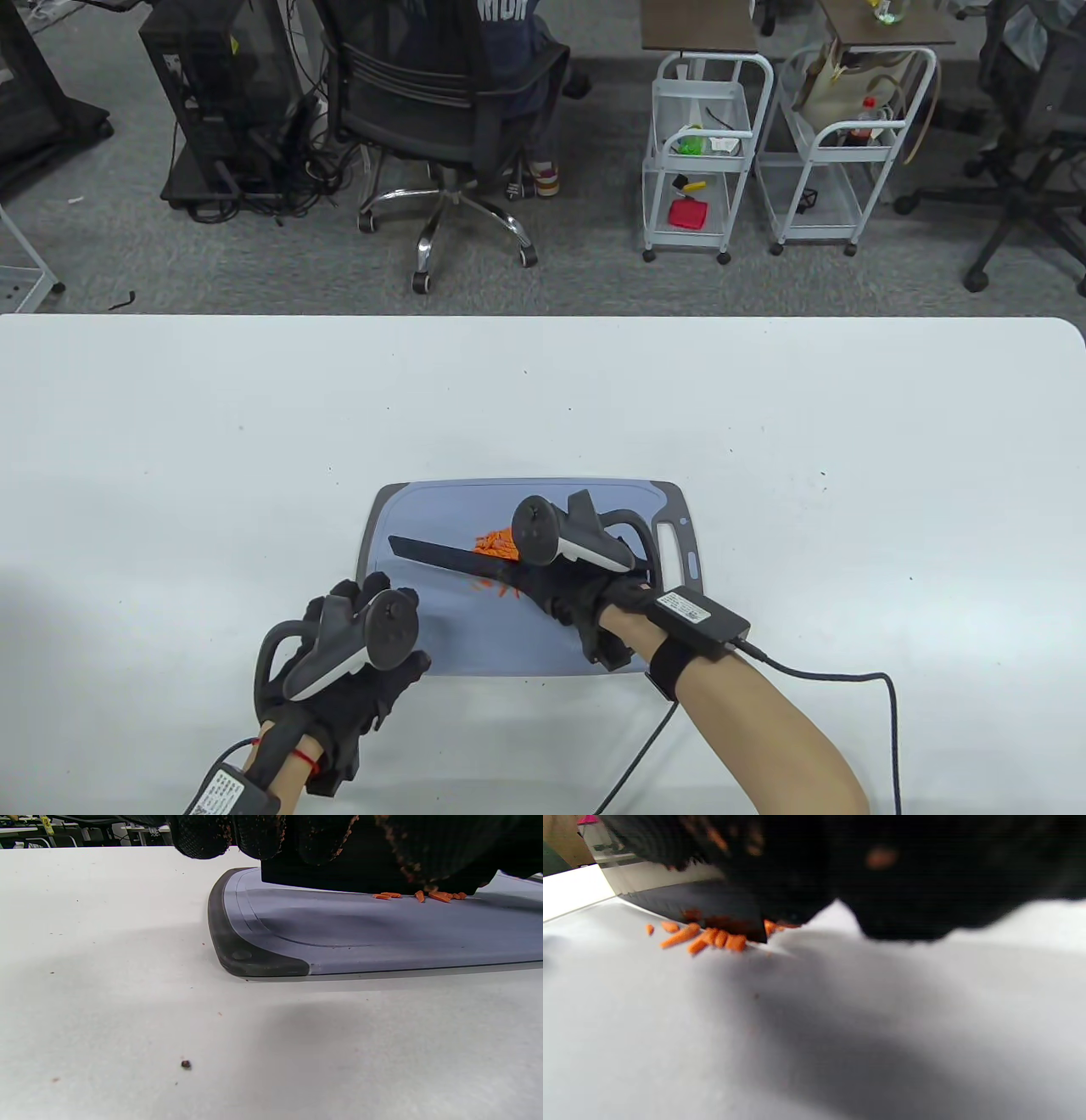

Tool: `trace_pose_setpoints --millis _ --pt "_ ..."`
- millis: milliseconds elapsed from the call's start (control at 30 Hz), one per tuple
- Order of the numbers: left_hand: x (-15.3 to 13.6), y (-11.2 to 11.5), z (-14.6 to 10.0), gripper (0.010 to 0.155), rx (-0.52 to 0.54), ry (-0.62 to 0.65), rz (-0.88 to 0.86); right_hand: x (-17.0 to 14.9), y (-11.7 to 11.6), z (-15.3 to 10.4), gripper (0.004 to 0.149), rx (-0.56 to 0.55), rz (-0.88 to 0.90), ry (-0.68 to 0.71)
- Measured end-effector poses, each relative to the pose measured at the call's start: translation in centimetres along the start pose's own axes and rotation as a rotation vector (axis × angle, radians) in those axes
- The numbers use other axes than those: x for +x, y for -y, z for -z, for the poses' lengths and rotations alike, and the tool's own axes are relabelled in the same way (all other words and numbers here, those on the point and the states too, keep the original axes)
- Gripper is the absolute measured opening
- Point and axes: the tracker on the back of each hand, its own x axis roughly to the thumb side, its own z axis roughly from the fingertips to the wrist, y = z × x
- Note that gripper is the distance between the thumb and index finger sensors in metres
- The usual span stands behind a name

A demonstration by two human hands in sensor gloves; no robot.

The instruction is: Chop plasticine discs into granules with repetitive downward strikes

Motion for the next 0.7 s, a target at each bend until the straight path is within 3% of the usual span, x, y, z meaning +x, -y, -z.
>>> trace_pose_setpoints --millis 67,167,267,333,467,700 --pt "-0.4 -0.3 -0.2 0.08 0.017 -0.008 -0.008 -0.4 1.0 -0.7 0.058 -0.081 0.005 0.014" --pt "-0.9 -0.7 -0.3 0.08 0.048 -0.025 -0.021 -0.9 1.4 -1.1 0.058 -0.017 -0.038 -0.02" --pt "-0.8 -0.7 -0.4 0.08 0.041 -0.025 -0.014 -0.9 0.6 -0.9 0.057 -0.029 -0.118 -0.026" --pt "-0.6 -0.5 -0.3 0.08 0.03 -0.02 0.002 -1.1 -0.7 -0.4 0.057 0.015 -0.027 -0.024" --pt "-0.3 -0.4 -0.1 0.08 0.017 -0.017 -0.008 -0.3 -1.4 -0.1 0.056 -0.068 0.014 0.009" --pt "-0.6 -0.7 -0.5 0.08 0.043 -0.017 -0.013 -0.4 0.2 -1.1 0.058 -0.111 0.043 0.033"
